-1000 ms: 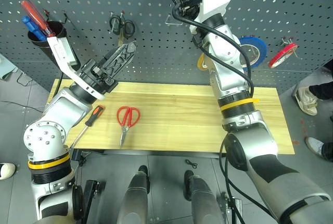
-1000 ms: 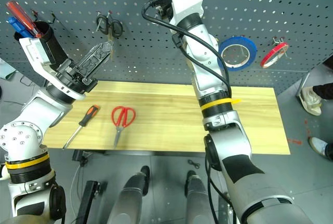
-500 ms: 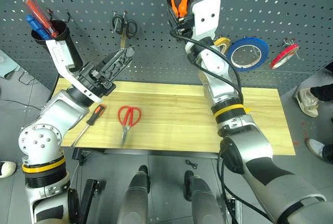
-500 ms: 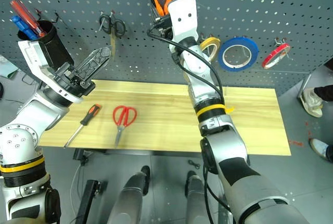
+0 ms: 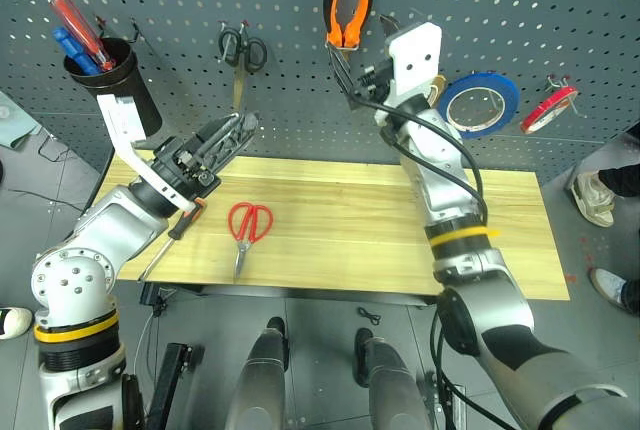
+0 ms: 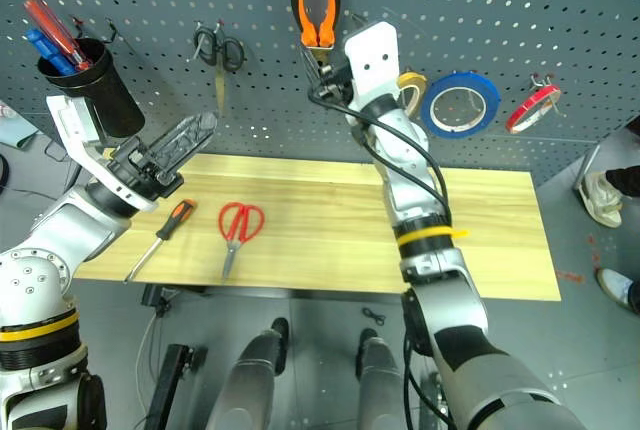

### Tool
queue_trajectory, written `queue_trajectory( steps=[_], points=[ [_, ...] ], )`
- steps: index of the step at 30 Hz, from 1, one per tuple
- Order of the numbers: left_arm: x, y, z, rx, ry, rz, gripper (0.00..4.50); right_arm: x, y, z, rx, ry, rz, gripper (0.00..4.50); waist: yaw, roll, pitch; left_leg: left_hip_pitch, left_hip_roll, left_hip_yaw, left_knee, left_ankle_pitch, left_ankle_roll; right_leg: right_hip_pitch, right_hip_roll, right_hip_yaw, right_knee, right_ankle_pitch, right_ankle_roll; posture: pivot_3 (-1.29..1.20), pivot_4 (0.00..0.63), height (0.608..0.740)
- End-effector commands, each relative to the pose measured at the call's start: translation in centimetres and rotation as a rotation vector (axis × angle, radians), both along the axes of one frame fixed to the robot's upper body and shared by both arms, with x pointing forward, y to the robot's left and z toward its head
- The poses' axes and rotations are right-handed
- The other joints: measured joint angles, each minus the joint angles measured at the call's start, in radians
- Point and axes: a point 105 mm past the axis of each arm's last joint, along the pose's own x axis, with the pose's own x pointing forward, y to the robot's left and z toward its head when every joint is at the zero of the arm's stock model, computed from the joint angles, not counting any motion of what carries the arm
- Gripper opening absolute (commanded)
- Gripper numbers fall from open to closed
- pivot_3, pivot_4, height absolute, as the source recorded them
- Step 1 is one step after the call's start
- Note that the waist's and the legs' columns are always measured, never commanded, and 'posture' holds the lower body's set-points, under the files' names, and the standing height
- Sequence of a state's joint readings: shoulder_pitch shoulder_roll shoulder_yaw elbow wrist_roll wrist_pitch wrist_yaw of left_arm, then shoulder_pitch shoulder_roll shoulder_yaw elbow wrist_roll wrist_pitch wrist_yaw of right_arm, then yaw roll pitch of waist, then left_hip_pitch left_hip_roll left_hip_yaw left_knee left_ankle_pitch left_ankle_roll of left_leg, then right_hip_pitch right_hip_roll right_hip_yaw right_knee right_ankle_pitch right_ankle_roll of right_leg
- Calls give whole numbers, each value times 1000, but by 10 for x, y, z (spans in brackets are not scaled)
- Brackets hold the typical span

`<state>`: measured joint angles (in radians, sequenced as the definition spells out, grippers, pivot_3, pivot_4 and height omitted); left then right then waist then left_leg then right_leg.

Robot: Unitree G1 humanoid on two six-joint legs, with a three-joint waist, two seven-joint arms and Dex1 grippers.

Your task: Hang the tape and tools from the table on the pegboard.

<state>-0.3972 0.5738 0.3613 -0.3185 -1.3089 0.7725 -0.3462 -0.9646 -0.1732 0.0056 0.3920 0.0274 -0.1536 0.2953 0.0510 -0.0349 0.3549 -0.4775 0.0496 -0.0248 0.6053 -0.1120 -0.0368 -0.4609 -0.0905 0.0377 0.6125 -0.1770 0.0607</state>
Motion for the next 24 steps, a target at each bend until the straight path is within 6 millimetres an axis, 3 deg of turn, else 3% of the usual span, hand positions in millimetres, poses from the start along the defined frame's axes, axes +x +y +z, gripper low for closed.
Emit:
queue_trajectory(
  steps=[1, 3, 5, 8, 12, 18, 24],
  points=[
    [-11, 0, -14, 98, 5, 5, 4500, -26, -1, 7, -46, -17, 74, 4464, -1, 0, 0, 0, 0, 0, 0, 0, 0, 0, 0, 0, 0, 0, 0, 193, 354, 740],
    [-13, 6, -31, 161, 44, 41, 4500, -37, -2, -2, -92, 33, 128, 4464, -3, 0, 0, 0, 0, 0, 0, 0, 0, 0, 0, 0, 0, 0, 0, 187, 358, 740],
    [-14, 15, -66, 325, 110, 122, 4500, -56, 1, -22, -169, 138, 254, 4464, -4, 0, 0, 0, 1, 0, 0, 0, 0, 0, 0, 0, 0, -3, 2, 177, 367, 740],
    [-16, 22, -90, 419, 163, 177, 4500, -74, 5, -43, -223, 273, 386, 4464, -5, 1, 0, 2, 1, 1, -1, 0, 0, 0, 0, 1, 0, -9, -5, 171, 371, 740],
    [-10, 35, -151, 674, 268, 341, 4500, -109, 3, -92, -399, 506, 620, 4464, 1, 1, 1, 2, 2, 1, -1, 0, 0, 0, 0, 0, 1, -11, -6, 157, 385, 740],
    [2, 49, -193, 879, 334, 528, 4500, -113, -7, -116, -505, 564, 656, 4464, 4, -1, 3, 1, 2, 2, 1, 0, 0, 0, -1, 1, -1, -12, -6, 123, 404, 740],
    [8, 43, -216, 855, 383, 513, 4500, -106, -12, -115, -526, 550, 624, 4464, -3, -1, 3, 1, 2, 2, 0, -1, 0, -1, 0, 1, 0, -12, -6, 84, 407, 740]
  ],
)
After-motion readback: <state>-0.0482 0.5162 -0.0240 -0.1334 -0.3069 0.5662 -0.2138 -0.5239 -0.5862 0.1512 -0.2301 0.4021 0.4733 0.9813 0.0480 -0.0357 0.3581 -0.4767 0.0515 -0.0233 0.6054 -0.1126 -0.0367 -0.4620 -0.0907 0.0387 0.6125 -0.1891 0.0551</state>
